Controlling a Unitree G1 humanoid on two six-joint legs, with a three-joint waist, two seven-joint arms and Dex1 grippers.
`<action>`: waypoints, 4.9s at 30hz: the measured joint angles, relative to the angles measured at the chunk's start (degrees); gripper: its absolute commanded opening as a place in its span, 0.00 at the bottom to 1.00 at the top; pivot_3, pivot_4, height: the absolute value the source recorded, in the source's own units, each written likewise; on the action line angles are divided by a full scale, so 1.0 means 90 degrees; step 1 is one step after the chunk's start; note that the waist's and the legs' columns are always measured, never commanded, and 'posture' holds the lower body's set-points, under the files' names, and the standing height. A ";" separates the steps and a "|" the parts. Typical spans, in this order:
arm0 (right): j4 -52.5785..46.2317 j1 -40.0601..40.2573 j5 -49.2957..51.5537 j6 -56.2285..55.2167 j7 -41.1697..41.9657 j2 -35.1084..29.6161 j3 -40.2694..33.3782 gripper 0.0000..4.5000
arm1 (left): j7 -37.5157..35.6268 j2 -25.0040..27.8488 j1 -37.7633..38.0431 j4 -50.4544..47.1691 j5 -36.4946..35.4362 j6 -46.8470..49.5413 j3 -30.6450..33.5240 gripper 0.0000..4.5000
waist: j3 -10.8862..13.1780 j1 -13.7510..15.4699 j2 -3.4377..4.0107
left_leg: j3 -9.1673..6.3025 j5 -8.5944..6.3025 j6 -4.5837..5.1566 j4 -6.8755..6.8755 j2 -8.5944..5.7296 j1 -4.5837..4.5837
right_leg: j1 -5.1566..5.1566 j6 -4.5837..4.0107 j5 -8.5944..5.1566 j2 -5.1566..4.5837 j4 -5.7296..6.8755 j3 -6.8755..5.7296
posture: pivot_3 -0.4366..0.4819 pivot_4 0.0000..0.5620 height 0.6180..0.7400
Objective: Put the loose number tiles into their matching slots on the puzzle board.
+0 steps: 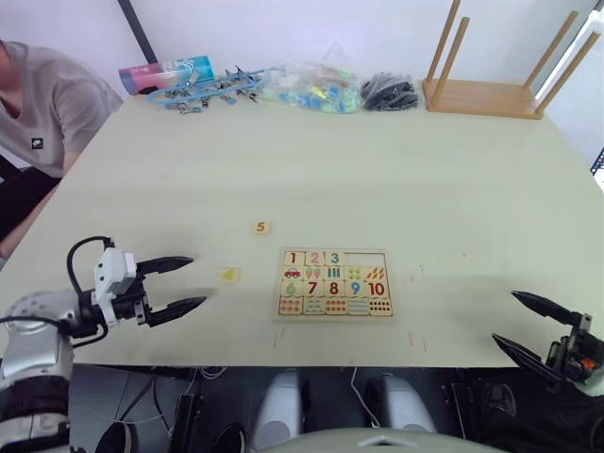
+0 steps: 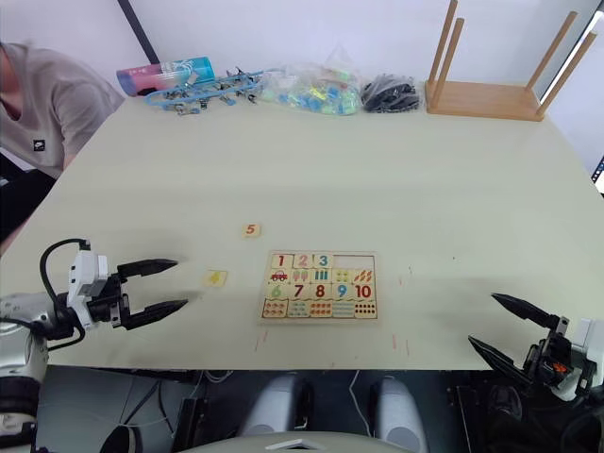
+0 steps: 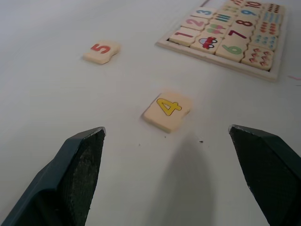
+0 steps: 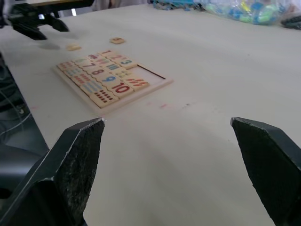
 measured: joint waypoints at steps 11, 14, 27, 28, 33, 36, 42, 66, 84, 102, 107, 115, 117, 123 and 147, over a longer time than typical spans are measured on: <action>-0.0231 -0.0618 0.0055 0.0373 0.0701 -0.0421 0.0281 1.00 | -0.0156 0.0596 -0.1651 0.1532 0.0022 -0.1279 -0.2333 0.99 | 0.0000 -0.0005 -0.0002 | 0.0002 0.0000 0.0000 0.0001 -0.0001 -0.0001 | -0.0001 0.0001 0.0001 0.0006 0.0000 0.0004 | 0.48 0.27 0.98; -0.0222 -0.0798 0.0051 0.0432 0.0781 -0.0444 0.0316 1.00 | -0.0160 0.0650 -0.1988 0.1821 -0.0043 -0.1577 -0.2953 0.99 | 0.0001 0.0000 -0.0003 | 0.0002 0.0000 0.0000 0.0001 -0.0002 -0.0003 | -0.0001 0.0001 0.0001 0.0006 -0.0001 0.0003 | 0.48 0.27 0.98; -0.0193 -0.0955 0.0009 0.0480 0.0845 -0.0453 0.0356 1.00 | -0.0185 0.0784 -0.3016 0.2411 -0.0594 -0.2291 -0.4924 0.73 | 0.0000 0.0003 0.0000 | 0.0002 0.0000 0.0000 0.0003 -0.0002 -0.0004 | -0.0001 0.0002 0.0001 0.0006 0.0000 0.0003 | 0.48 0.27 0.98; -0.0193 -0.0950 0.0008 0.0480 0.0844 -0.0453 0.0356 1.00 | -0.0189 0.0786 -0.3034 0.2464 -0.0639 -0.2325 -0.4990 0.64 | -0.0001 0.0003 0.0002 | 0.0002 0.0000 0.0000 0.0003 -0.0002 -0.0003 | -0.0001 0.0002 0.0001 0.0006 0.0002 0.0003 | 0.48 0.27 0.98; -0.0193 -0.0948 0.0002 0.0479 0.0840 -0.0453 0.0356 1.00 | -0.0189 0.0791 -0.3160 0.2688 -0.0732 -0.2472 -0.5171 0.64 | -0.0002 -0.0001 0.0004 | 0.0001 0.0001 0.0000 0.0003 -0.0002 -0.0002 | -0.0001 0.0001 0.0001 0.0007 0.0003 0.0003 | 0.48 0.27 0.98; -0.0193 -0.0959 0.0001 0.0476 0.0838 -0.0453 0.0356 1.00 | -0.0189 0.0804 -0.3175 0.2729 -0.0760 -0.2541 -0.5244 0.64 | -0.0006 -0.0002 0.0010 | 0.0002 0.0001 0.0000 0.0003 -0.0001 -0.0001 | -0.0001 0.0001 0.0001 0.0007 0.0004 0.0003 | 0.48 0.27 0.98; -0.0183 -0.1033 0.0002 0.0475 0.0864 -0.0452 0.0356 1.00 | -0.0189 0.0828 -0.3176 0.2769 -0.0856 -0.2587 -0.5313 0.64 | -0.0006 -0.0002 0.0011 | 0.0001 0.0001 0.0000 0.0003 0.0000 -0.0001 | -0.0001 0.0001 0.0001 0.0008 0.0003 0.0004 | 0.48 0.27 0.98; -0.0050 -0.1163 0.0040 0.0478 0.1075 -0.0406 0.0474 1.00 | -0.0191 0.1029 -0.2872 0.2398 -0.1209 -0.1954 -0.5090 0.22 | -0.0004 -0.0002 0.0012 | 0.0001 0.0001 0.0000 0.0004 0.0003 -0.0004 | -0.0003 0.0001 0.0000 0.0010 0.0003 0.0004 | 0.48 0.27 0.98; -0.0188 -0.1043 0.0025 0.0352 0.0654 -0.0122 0.0459 1.00 | 0.1166 0.0830 -0.2107 -0.2344 -0.0823 0.2345 -0.3182 0.22 | 0.0000 0.0006 0.0012 | -0.0002 0.0002 -0.0002 0.0007 0.0000 -0.0007 | -0.0001 0.0002 0.0000 0.0010 0.0001 0.0005 | 0.48 0.27 0.98; -0.0915 -0.0343 -0.0002 0.0139 -0.0061 0.0157 0.0311 1.00 | 0.2720 -0.1112 -0.3055 -0.3953 0.0969 0.4488 -0.4308 0.22 | 0.0000 0.0000 0.0012 | -0.0005 0.0003 -0.0003 0.0012 -0.0004 -0.0006 | 0.0001 0.0002 0.0000 0.0019 0.0000 0.0013 | 0.48 0.27 0.98; -0.0985 -0.0237 -0.0011 0.0074 -0.0170 0.0222 0.0300 1.00 | 0.2805 -0.1625 -0.3326 -0.3656 0.1444 0.4492 -0.4635 0.22 | 0.0000 0.0029 0.0013 | -0.0008 0.0002 -0.0002 0.0019 -0.0010 -0.0010 | 0.0003 0.0003 0.0000 0.0021 -0.0003 0.0024 | 0.48 0.27 0.98; -0.1015 -0.0165 -0.0031 0.0019 -0.0295 0.0230 0.0299 1.00 | 0.2808 -0.2028 -0.3425 -0.3395 0.1908 0.4490 -0.4962 0.22 | -0.0001 0.0002 0.0014 | -0.0009 0.0002 -0.0001 0.0020 -0.0006 -0.0009 | 0.0002 0.0003 0.0000 0.0029 -0.0001 0.0033 | 0.48 0.27 0.98; -0.1015 -0.0166 -0.0033 0.0000 -0.0302 0.0230 0.0299 1.00 | 0.2819 -0.2104 -0.3438 -0.3273 0.2016 0.4478 -0.5024 0.22 | 0.0000 0.0003 0.0014 | -0.0010 0.0002 -0.0001 0.0019 -0.0006 -0.0009 | 0.0002 0.0003 -0.0001 0.0030 -0.0002 0.0032 | 0.48 0.27 0.98; -0.1016 -0.0166 -0.0039 -0.0036 -0.0315 0.0230 0.0300 1.00 | 0.2856 -0.2230 -0.3535 -0.3094 0.2194 0.4394 -0.5030 0.22 | 0.0000 0.0007 0.0014 | -0.0009 0.0002 -0.0001 0.0020 -0.0006 -0.0009 | 0.0002 0.0003 0.0000 0.0029 -0.0002 0.0034 | 0.48 0.27 0.98; -0.1014 -0.0169 -0.0116 -0.0139 -0.0356 0.0271 0.0310 1.00 | 0.2611 -0.2380 -0.3633 -0.2777 0.2625 0.4114 -0.5028 0.22 | -0.0001 0.0006 0.0014 | -0.0010 0.0002 -0.0001 0.0021 -0.0006 -0.0009 | 0.0002 0.0003 0.0000 0.0029 -0.0002 0.0034 | 0.48 0.27 0.98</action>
